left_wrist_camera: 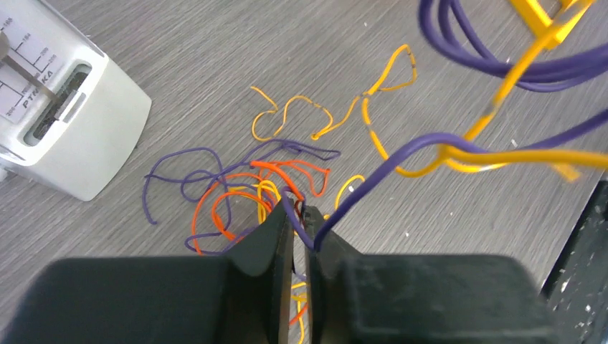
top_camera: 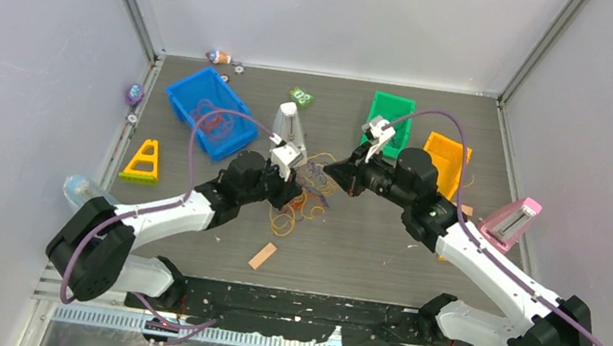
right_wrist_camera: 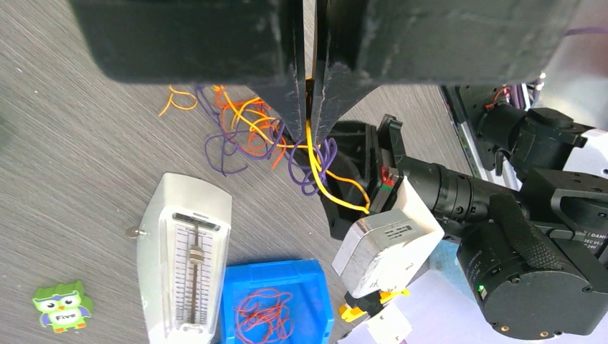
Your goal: Untangle the cables
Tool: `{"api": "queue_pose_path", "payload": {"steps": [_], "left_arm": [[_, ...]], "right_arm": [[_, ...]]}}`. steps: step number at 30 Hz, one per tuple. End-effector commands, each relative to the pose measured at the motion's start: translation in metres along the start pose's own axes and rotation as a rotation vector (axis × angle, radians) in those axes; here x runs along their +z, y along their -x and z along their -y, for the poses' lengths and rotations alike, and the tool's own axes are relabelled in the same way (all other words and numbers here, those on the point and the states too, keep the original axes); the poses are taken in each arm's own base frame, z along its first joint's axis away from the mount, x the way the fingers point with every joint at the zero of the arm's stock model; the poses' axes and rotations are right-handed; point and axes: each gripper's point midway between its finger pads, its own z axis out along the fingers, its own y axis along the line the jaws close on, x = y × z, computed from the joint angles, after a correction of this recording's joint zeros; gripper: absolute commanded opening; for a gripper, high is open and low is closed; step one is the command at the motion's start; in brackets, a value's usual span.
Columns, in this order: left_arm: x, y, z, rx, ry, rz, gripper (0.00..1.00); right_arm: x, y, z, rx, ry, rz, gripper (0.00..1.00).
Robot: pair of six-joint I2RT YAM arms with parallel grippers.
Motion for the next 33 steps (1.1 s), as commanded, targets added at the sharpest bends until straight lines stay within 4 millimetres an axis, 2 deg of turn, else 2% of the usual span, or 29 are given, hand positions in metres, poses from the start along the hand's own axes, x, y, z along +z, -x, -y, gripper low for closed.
{"api": "queue_pose_path", "payload": {"steps": [1,3,4,5,6,7,8,9,10,13,17,21,22,23,24,25,26,27,28,29,33], "left_arm": [[0.003,0.03,-0.004,0.011,0.025,0.071,0.0],[-0.002,0.031,-0.014,-0.005,0.069,0.091,0.0],[-0.005,0.029,-0.021,-0.019,0.101,0.095,0.0],[-0.008,0.028,-0.028,-0.037,0.131,0.098,0.0],[-0.012,0.027,-0.038,-0.061,0.166,0.1,0.0],[-0.014,0.023,-0.047,-0.087,0.197,0.094,0.0],[-0.018,0.021,-0.055,-0.112,0.227,0.091,0.0],[-0.02,0.018,-0.061,-0.14,0.25,0.087,0.0],[-0.023,0.017,-0.067,-0.161,0.271,0.089,0.0],[-0.029,0.01,-0.08,-0.191,0.33,0.076,0.0],[-0.039,0.005,-0.097,-0.209,0.443,0.061,0.0],[-0.049,0.002,-0.108,-0.217,0.52,0.064,0.0],[-0.052,-0.001,-0.112,-0.227,0.545,0.057,0.0],[-0.055,-0.003,-0.116,-0.241,0.571,0.053,0.0],[-0.057,-0.006,-0.12,-0.259,0.591,0.047,0.0],[-0.059,-0.01,-0.123,-0.282,0.604,0.04,0.0],[-0.061,-0.012,-0.127,-0.308,0.617,0.039,0.0],[-0.063,-0.014,-0.132,-0.331,0.627,0.039,0.0],[-0.064,-0.015,-0.133,-0.346,0.631,0.042,0.0],[-0.067,-0.017,-0.136,-0.359,0.647,0.042,0.0],[-0.076,-0.019,-0.141,-0.376,0.698,0.06,0.0]], "right_arm": [[-0.02,0.045,-0.005,-0.02,-0.059,0.108,0.05],[-0.032,0.053,0.008,-0.023,-0.156,0.134,0.05],[-0.04,0.057,0.025,-0.014,-0.26,0.155,0.05],[-0.056,0.061,0.046,-0.002,-0.395,0.175,0.05],[-0.065,0.065,0.057,0.014,-0.466,0.193,0.05],[-0.086,0.066,0.08,0.03,-0.606,0.209,0.05],[-0.096,0.068,0.089,0.05,-0.668,0.223,0.05],[-0.118,0.066,0.109,0.084,-0.786,0.236,0.05],[-0.129,0.063,0.117,0.1,-0.837,0.224,0.05],[-0.169,0.069,0.144,0.138,-0.976,0.258,0.05],[-0.207,0.084,0.155,0.125,-1.096,0.278,0.05],[-0.225,0.113,0.153,0.121,-1.148,0.328,0.05],[-0.226,0.113,0.157,0.126,-1.171,0.311,0.05],[-0.234,0.127,0.156,0.128,-1.199,0.345,0.05],[-0.238,0.125,0.165,0.14,-1.249,0.321,0.05],[-0.244,0.142,0.161,0.145,-1.258,0.357,0.05],[-0.249,0.141,0.17,0.156,-1.303,0.338,0.05],[-0.256,0.156,0.167,0.17,-1.314,0.383,0.05],[-0.26,0.156,0.174,0.184,-1.346,0.375,0.05],[-0.265,0.167,0.171,0.19,-1.348,0.41,0.05],[-0.282,0.186,0.172,0.22,-1.387,0.493,0.05]]}}
